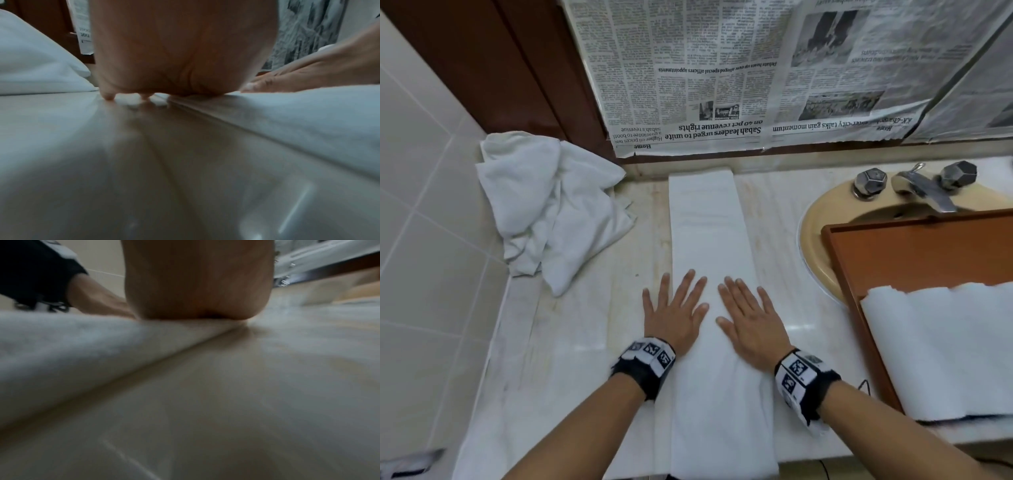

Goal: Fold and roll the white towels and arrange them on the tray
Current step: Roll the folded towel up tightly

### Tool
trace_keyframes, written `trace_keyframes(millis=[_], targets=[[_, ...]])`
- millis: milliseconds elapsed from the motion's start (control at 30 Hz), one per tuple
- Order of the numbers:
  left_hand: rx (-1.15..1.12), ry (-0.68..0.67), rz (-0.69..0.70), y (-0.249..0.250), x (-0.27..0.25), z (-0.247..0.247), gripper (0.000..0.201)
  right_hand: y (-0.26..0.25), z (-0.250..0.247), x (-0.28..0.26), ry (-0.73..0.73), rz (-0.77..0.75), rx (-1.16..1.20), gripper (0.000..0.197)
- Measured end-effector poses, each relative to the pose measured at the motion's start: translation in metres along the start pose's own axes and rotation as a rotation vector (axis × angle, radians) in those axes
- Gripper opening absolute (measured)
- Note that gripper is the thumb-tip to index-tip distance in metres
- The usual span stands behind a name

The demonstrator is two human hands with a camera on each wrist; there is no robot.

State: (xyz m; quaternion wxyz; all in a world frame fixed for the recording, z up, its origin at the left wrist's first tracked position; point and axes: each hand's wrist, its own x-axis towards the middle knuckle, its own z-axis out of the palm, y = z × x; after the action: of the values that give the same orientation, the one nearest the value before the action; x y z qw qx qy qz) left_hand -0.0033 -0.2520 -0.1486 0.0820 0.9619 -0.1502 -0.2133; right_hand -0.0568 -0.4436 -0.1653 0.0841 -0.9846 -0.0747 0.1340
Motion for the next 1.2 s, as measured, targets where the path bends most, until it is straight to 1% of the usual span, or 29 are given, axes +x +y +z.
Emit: trace_keyframes(millis=[100, 167, 233, 267, 300, 333, 400, 467, 533, 600, 733, 800, 867, 933, 1133, 1200], targets=[[-0.022, 0.008, -0.035, -0.003, 0.015, -0.008, 0.055, 0.018, -0.007, 0.010, 0.037, 0.086, 0.021, 0.064], [-0.042, 0.004, -0.050, -0.004, 0.026, -0.015, 0.055, 0.029, -0.016, 0.019, 0.010, 0.174, 0.011, 0.061], [-0.088, -0.020, -0.064, -0.004, 0.035, -0.021, 0.054, 0.033, -0.027, 0.025, -0.020, 0.266, 0.051, 0.060], [-0.113, -0.023, -0.070, -0.003, 0.035, -0.023, 0.054, 0.032, -0.030, 0.023, -0.003, 0.282, 0.079, 0.059], [-0.135, -0.008, -0.073, 0.000, 0.033, -0.024, 0.054, 0.029, -0.030, 0.019, 0.042, 0.260, 0.100, 0.059], [-0.159, 0.013, -0.070, 0.003, 0.027, -0.023, 0.054, 0.023, -0.028, 0.012, 0.096, 0.205, 0.109, 0.061], [-0.179, 0.048, -0.030, 0.013, 0.004, -0.018, 0.054, 0.008, -0.018, -0.009, 0.168, 0.059, 0.080, 0.063], [-0.121, 0.025, 0.036, 0.021, -0.025, -0.003, 0.054, -0.006, -0.002, -0.029, 0.162, -0.038, 0.024, 0.061], [-0.044, -0.010, 0.070, 0.023, -0.047, 0.014, 0.056, -0.013, 0.012, -0.039, 0.105, -0.068, -0.014, 0.061], [0.005, 0.000, 0.077, 0.018, -0.051, 0.024, 0.063, -0.010, 0.016, -0.040, 0.057, -0.061, -0.029, 0.062], [0.023, 0.030, 0.056, 0.011, -0.031, 0.022, 0.066, 0.002, 0.005, -0.028, 0.014, -0.032, -0.009, 0.066], [0.014, 0.046, 0.028, 0.009, -0.018, 0.016, 0.066, 0.006, 0.001, -0.018, 0.044, -0.025, 0.007, 0.065], [-0.006, 0.042, 0.002, 0.007, -0.006, 0.008, 0.061, 0.012, -0.004, -0.007, 0.058, -0.007, 0.017, 0.064], [-0.021, 0.021, -0.017, 0.006, 0.005, 0.001, 0.058, 0.018, -0.009, 0.003, 0.063, 0.038, 0.028, 0.062], [-0.048, -0.031, -0.051, 0.003, 0.034, -0.019, 0.058, 0.029, -0.024, 0.025, 0.017, 0.205, 0.037, 0.058], [-0.083, -0.014, -0.044, 0.006, 0.030, -0.020, 0.058, 0.028, -0.024, 0.019, 0.094, 0.214, 0.050, 0.063]])
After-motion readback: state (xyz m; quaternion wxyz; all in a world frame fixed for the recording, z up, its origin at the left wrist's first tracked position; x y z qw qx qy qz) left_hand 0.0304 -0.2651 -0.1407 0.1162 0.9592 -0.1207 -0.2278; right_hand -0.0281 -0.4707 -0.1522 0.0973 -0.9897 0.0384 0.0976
